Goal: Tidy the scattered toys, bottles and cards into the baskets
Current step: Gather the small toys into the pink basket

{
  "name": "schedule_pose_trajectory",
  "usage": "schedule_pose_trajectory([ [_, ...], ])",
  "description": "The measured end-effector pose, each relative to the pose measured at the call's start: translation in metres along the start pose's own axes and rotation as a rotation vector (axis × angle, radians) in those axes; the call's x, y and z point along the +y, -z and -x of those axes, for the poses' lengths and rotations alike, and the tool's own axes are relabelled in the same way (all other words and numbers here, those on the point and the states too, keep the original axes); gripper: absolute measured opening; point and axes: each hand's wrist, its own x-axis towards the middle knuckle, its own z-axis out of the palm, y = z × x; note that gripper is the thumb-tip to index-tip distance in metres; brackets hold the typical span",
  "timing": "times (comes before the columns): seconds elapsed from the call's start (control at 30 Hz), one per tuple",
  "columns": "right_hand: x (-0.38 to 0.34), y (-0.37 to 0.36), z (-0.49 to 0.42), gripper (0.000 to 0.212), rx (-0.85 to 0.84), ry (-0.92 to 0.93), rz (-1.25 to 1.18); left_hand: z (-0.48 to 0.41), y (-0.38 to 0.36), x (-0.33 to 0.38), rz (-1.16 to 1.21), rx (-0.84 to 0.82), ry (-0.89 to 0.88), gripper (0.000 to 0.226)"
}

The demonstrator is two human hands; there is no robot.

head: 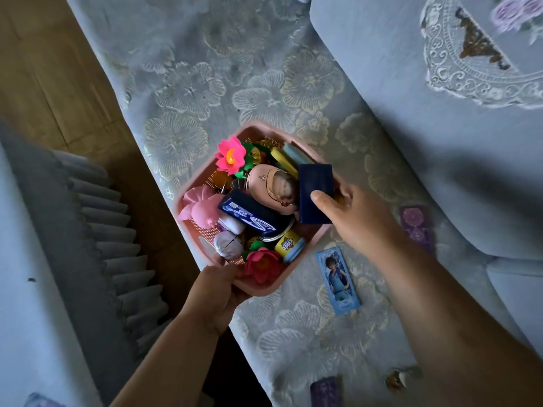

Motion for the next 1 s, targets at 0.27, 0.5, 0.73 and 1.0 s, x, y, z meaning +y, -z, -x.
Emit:
schedule_pose_trajectory([
  [0.27, -0.013, -0.003, 0.084, 0.024, 0.310, 0.409, -0.095, 0.047, -0.009, -0.010, -0.100, -0.024, -0.046, 0.031],
  [0.5, 0.007, -0.041, 0.136, 0.015, 0.344, 0.588, 0.148, 0.102, -0.014, -0.052, -0.044, -0.108, -0.057, 0.038],
  [0.73, 0.051, -0.035, 0.212, 0.023, 0.295, 0.655, 0.094, 0.154, -0.016, -0.109, 0.031, -0.172, -0.056, 0.036],
  [1.0, 0.133, -0.006, 0.312, 0.020, 0.352, 0.723, -0.123, 0.218, -0.028, -0.191, 0.051, -0.148, -0.030, 0.030],
])
